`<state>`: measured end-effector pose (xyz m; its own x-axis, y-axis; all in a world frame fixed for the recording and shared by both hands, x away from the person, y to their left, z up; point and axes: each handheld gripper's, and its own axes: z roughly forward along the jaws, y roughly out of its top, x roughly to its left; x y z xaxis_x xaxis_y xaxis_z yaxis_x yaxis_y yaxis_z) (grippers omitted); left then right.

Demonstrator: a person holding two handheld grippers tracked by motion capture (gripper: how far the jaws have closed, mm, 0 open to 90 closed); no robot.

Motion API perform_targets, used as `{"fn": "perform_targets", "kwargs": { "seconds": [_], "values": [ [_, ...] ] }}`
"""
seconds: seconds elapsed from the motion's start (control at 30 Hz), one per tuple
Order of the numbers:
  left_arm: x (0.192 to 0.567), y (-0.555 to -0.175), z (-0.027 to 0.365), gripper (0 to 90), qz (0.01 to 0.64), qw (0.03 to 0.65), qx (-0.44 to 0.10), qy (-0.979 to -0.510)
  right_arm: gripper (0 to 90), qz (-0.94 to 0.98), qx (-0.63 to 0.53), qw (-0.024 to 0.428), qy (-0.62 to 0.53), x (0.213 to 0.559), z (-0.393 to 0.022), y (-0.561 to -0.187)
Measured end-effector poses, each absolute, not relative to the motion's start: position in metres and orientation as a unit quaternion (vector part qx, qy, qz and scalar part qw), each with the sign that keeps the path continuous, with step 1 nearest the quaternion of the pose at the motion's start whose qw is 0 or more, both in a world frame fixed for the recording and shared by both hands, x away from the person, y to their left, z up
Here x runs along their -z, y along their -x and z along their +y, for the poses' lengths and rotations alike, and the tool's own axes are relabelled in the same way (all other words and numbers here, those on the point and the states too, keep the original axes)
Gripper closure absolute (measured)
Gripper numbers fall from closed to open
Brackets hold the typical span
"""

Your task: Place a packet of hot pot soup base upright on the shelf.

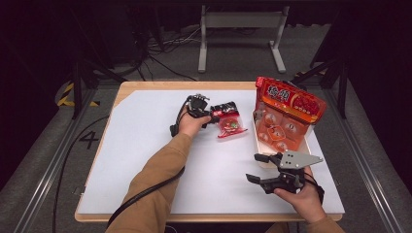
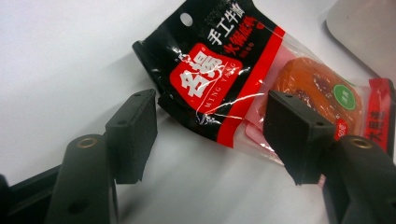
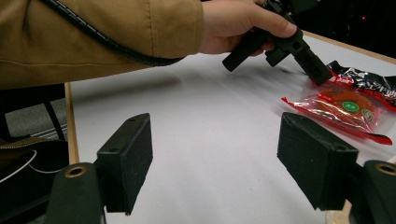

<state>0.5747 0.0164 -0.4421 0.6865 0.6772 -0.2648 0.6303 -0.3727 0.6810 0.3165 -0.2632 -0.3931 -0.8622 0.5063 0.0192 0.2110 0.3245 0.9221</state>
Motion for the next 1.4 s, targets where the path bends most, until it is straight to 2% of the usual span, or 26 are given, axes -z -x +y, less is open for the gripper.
{"fn": "perform_targets", "kwargs": {
  "seconds": [0.07,0.27,0.33,0.43,0.53,0.57,1.03,1.4],
  "values": [
    [0.441,-0.577,0.015,30.6,0.397,0.399,-0.04,-0.826,27.4,0.802,-0.537,0.138,-0.223,0.393,-0.264,-0.316],
    [0.442,-0.582,0.008,31.2,0.388,0.409,-0.048,-0.824,27.2,0.8,-0.539,0.135,-0.225,0.393,-0.265,-0.316],
    [0.443,-0.583,0.007,34.5,0.389,0.412,-0.047,-0.823,27.3,0.8,-0.539,0.136,-0.225,0.393,-0.265,-0.316],
    [0.445,-0.581,0.007,51.2,0.372,0.407,-0.067,-0.831,27.3,0.8,-0.541,0.134,-0.224,0.393,-0.266,-0.316],
    [0.443,-0.577,0.006,83.4,0.343,0.386,-0.111,-0.849,27.3,0.8,-0.54,0.133,-0.226,0.394,-0.266,-0.317],
    [0.443,-0.576,0.005,86.9,0.34,0.388,-0.113,-0.849,27.3,0.8,-0.54,0.133,-0.225,0.394,-0.266,-0.316],
    [0.413,-0.559,0.018,90.0,0.307,0.474,-0.1,-0.819,27.3,0.801,-0.537,0.136,-0.228,0.394,-0.267,-0.318],
    [0.386,-0.534,0.02,90.0,0.27,0.511,-0.09,-0.811,27.3,0.8,-0.536,0.14,-0.23,0.393,-0.268,-0.32]
  ]
}}
